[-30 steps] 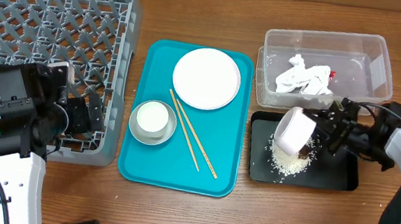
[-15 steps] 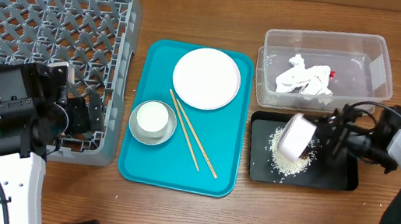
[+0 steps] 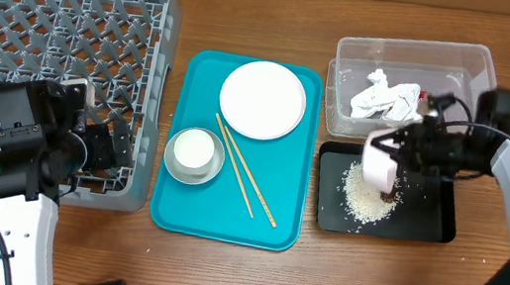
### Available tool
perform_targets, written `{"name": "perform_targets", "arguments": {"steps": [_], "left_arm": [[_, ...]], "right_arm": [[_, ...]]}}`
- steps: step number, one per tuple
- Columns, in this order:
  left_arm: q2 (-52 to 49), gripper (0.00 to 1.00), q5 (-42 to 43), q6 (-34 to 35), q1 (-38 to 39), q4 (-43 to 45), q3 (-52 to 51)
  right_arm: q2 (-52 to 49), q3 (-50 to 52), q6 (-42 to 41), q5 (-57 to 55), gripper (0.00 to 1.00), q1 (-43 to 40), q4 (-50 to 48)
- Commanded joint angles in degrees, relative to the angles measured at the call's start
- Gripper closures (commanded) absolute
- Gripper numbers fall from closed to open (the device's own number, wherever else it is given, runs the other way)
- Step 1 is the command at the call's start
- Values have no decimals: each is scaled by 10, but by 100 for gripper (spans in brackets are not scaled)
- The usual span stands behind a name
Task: Sort waste into correct bins and load items into the dishwasher
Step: 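Tip the rice bowl over the black tray to dump the food, then place the emptied bowl back on the teal tray with the right gripper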
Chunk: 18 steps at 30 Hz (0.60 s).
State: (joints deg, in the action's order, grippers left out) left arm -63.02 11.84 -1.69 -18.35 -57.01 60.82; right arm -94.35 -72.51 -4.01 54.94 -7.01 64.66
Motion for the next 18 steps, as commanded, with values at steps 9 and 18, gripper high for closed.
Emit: {"name": "perform_targets", "arguments": {"steps": [9, 18], "left_arm": [[-3, 0, 9, -9, 4, 3, 11], [-3, 0, 9, -9, 4, 3, 11]], "right_arm": [[14, -21, -35, -353, 96, 226, -9], [7, -9, -35, -491, 96, 412, -161]]}}
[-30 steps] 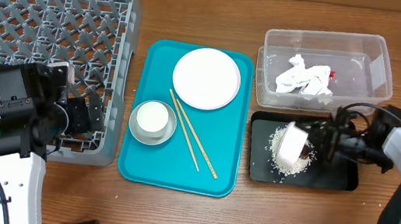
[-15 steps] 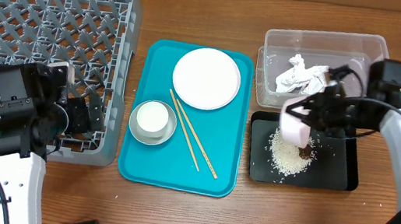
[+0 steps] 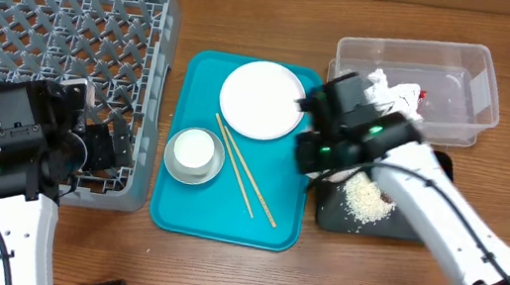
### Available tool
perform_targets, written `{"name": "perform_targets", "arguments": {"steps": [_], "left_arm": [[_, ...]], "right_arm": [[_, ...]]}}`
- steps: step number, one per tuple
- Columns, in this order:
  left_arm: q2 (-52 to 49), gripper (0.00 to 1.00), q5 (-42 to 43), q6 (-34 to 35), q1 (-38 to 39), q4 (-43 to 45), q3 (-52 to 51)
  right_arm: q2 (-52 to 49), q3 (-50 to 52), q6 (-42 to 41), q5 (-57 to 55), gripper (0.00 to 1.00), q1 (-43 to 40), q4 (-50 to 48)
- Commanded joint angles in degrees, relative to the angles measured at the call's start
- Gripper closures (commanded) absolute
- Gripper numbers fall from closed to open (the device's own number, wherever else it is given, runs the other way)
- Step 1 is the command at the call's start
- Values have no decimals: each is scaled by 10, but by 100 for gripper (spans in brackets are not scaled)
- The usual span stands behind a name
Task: Sort waste into correct bins and load items into the dishwasher
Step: 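Place the emptied bowl back on the teal tray with the right gripper, then grasp the white cup from its saucer with the right gripper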
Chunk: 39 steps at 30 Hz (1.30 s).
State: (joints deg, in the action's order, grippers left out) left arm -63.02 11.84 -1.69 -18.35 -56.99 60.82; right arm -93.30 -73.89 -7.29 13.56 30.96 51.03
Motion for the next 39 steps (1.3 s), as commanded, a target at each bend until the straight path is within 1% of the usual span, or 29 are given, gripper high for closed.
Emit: {"name": "perform_targets", "arguments": {"steps": [1, 6, 15, 16, 17, 19, 27, 29, 32, 34, 36, 39], "left_arm": [[-3, 0, 9, -9, 4, 3, 11], [-3, 0, 9, -9, 4, 3, 11], [-3, 0, 9, -9, 4, 3, 11], [-3, 0, 9, -9, 4, 2, 11], [-3, 0, 9, -9, 4, 3, 11], [-3, 0, 9, -9, 4, 3, 11], [-3, 0, 9, -9, 4, 2, 11], [-3, 0, 9, -9, 4, 3, 11], [-3, 0, 9, -9, 4, 2, 11], [-3, 0, 9, -9, 4, 2, 11], [-3, 0, 9, -9, 4, 3, 11], [-3, 0, 9, -9, 4, 3, 11]], "right_arm": [[-7, 12, -2, -87, 96, 51, -49], [-47, 16, -2, -88, 96, 104, -111], [-129, 16, -2, -88, 96, 120, -130], [-134, 16, -2, -88, 95, 120, -130], [-136, 16, -2, -88, 90, 120, -130], [-137, 16, -2, -86, 87, 120, -130], [-137, 16, -5, -58, 86, 121, -130], [-137, 15, -5, -58, 79, 121, -129], [-136, -5, -4, -58, 72, 120, -100], [-136, -32, -4, -58, 69, 119, -68], [-136, -77, -4, -58, 66, 117, -26], [-136, -145, -4, -58, 64, 115, 26]]}}
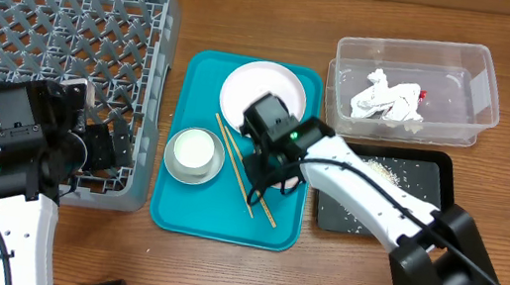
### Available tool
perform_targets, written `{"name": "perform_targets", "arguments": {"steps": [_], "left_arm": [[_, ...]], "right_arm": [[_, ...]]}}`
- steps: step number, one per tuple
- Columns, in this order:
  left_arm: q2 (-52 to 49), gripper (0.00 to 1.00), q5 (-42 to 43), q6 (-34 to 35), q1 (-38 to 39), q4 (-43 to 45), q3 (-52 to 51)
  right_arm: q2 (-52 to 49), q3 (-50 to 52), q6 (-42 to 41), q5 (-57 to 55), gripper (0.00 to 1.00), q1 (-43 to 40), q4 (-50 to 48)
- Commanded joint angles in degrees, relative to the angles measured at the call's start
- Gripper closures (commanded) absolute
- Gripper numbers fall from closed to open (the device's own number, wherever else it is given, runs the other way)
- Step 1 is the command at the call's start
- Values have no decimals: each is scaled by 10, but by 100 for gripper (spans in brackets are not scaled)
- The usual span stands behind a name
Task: Sort waste into correct bins and load items into the dishwasher
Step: 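Grasp the white cup from its saucer with the right gripper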
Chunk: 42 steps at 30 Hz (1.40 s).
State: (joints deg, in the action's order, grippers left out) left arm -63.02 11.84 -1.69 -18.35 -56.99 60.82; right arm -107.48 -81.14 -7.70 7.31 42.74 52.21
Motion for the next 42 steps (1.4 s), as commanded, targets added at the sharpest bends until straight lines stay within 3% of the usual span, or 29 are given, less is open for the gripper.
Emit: {"name": "perform_targets", "arguments": {"steps": [1, 5, 9, 12, 16, 21, 26, 32, 38, 42], "left_arm": [[-3, 0, 9, -9, 4, 3, 11], [-3, 0, 9, -9, 4, 2, 11], [-3, 0, 8, -9, 4, 2, 11], [-3, 0, -67, -55, 4, 1, 11], [-3, 0, -145, -60, 4, 1, 11], [-3, 0, -144, -60, 4, 1, 11], [-3, 0, -144, -60, 4, 1, 11], [-3, 0, -66, -48, 4, 8, 11], [-4, 0, 97, -41, 4, 4, 11], [-4, 0, 119, -41, 4, 1, 11]], "right_arm": [[6, -93, 0, 5, 63, -3, 28], [6, -145, 0, 24, 57, -2, 51], [6, -148, 0, 86, 61, -3, 40], [7, -150, -14, 86, 63, -7, 45], [7, -152, -20, 87, 50, -17, 47], [7, -153, -20, 87, 36, -20, 42], [6, -153, -20, 87, 28, -16, 5], [6, -153, -28, 87, 26, -12, -26], [-10, -152, -59, 87, 26, -11, -48], [-43, -152, -65, 93, 34, 2, -53]]}}
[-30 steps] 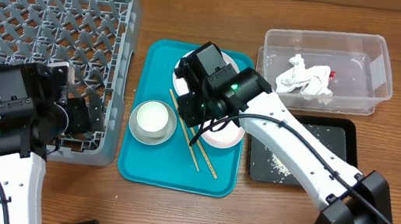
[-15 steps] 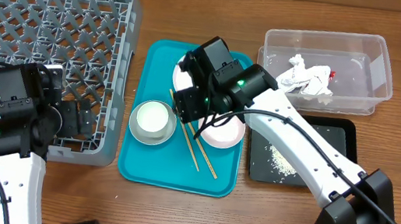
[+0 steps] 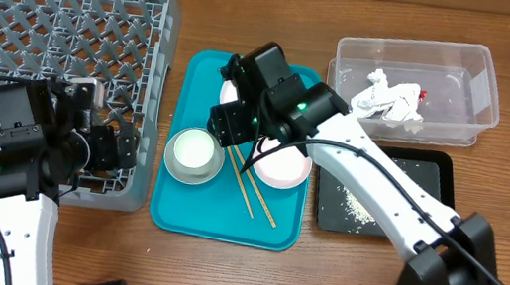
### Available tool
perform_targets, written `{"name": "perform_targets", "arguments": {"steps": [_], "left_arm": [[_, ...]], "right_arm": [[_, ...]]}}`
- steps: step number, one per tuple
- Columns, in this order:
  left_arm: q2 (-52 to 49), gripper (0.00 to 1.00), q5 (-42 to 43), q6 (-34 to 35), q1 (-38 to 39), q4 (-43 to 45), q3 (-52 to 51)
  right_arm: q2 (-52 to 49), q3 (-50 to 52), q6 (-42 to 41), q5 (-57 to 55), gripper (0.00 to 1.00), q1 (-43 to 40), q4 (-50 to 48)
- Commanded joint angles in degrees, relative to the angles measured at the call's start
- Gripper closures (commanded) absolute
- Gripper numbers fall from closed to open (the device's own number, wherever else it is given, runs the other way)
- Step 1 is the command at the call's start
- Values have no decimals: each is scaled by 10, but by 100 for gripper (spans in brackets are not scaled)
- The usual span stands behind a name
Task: Sort waste into correct bins and load items into the dishwasher
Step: 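Grasp the white cup from its saucer with the right gripper, then lift the white cup and move it toward the left gripper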
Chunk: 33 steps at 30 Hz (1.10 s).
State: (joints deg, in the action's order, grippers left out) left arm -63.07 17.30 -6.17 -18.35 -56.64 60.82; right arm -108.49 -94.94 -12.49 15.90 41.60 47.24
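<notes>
On the teal tray [image 3: 184,218], my right gripper [image 3: 228,124] hangs above the tray's left half. It sits just over the metal bowl with a white cup in it [image 3: 193,154], and its fingers look apart and empty. A white bowl [image 3: 283,171] lies at the tray's right edge under the right arm. Only the left rim of the white plate [image 3: 227,89] shows past the wrist. Two chopsticks [image 3: 261,208] lie slantwise mid-tray. My left gripper [image 3: 122,149] rests at the right edge of the grey dish rack [image 3: 50,34], holding nothing.
A clear bin [image 3: 463,82] with crumpled tissue [image 3: 391,97] stands at the back right. In front of it is a black tray [image 3: 426,207] with spilled rice [image 3: 356,209]. The right arm spans from the front right across the tray's right side.
My right gripper was low over the chopsticks mid-tray and is now further back and left, above the metal bowl. A white bowl now shows at the tray's right edge. The left gripper shifted slightly right.
My right gripper first held a white bowl tipped over the black tray, with rice below it. Then the arm was between the bins and the teal tray, then low over the chopsticks. Now the bowl lies on the tray and the gripper is over the metal bowl.
</notes>
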Motion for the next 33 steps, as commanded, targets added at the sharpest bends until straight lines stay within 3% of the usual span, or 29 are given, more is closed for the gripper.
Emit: {"name": "perform_targets", "arguments": {"steps": [1, 4, 10, 17, 23, 31, 33], "left_arm": [[-3, 0, 68, 4, 4, -3, 11], [-3, 0, 67, 3, 5, -13, 11], [-3, 0, 67, 4, 5, -18, 11], [-3, 0, 67, 4, 5, -14, 11], [-3, 0, 66, 4, 5, -15, 11], [-3, 0, 67, 4, 5, -15, 11], [-3, 0, 67, 4, 5, -15, 11]], "right_arm": [[-41, -14, -18, 7, 37, 18, -3], [-65, -14, -31, 7, 47, 32, -7], [-98, -14, -63, -5, 59, 50, -21], [-112, -11, -86, -9, 71, 50, -21], [-112, -9, -114, -48, 74, 50, -6], [-112, -9, -116, -49, 95, 49, -5], [-111, -10, -116, -47, 96, 49, -4]]}}
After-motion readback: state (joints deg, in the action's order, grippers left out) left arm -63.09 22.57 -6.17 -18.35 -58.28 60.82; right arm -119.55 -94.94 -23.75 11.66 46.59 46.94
